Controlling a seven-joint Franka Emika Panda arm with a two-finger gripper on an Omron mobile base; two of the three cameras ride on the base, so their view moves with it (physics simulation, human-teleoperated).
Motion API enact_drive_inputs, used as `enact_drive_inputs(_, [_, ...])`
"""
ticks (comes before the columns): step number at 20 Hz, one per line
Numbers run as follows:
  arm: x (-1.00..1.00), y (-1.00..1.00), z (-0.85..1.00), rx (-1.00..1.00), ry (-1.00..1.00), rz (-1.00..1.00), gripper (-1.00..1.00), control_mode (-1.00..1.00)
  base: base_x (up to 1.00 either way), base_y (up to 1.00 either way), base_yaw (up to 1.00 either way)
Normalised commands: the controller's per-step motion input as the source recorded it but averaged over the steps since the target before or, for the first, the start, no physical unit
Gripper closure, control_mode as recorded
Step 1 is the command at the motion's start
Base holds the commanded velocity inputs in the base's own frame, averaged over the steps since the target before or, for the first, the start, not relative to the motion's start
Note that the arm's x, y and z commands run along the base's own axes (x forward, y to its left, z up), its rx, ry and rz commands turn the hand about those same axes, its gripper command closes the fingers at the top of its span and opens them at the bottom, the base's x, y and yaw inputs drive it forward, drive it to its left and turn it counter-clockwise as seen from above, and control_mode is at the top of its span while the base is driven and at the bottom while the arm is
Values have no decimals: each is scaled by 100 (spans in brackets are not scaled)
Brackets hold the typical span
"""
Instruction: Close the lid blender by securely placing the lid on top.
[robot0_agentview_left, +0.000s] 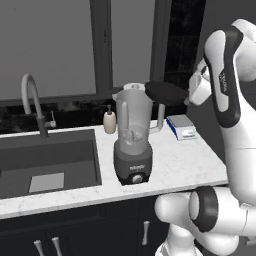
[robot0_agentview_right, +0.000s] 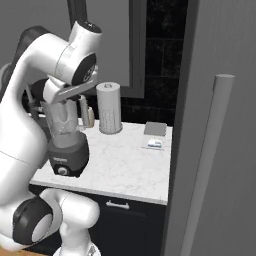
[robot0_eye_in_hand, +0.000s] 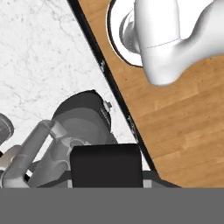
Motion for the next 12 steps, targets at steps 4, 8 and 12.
enact_drive_inputs(4, [33, 46, 0, 0, 0, -9, 100, -100, 0, 0, 0])
enact_drive_inputs(8, [34, 40, 0, 0, 0, -8, 100, -100, 0, 0, 0])
enact_drive_inputs(12, [31, 24, 0, 0, 0, -7, 100, -100, 0, 0, 0])
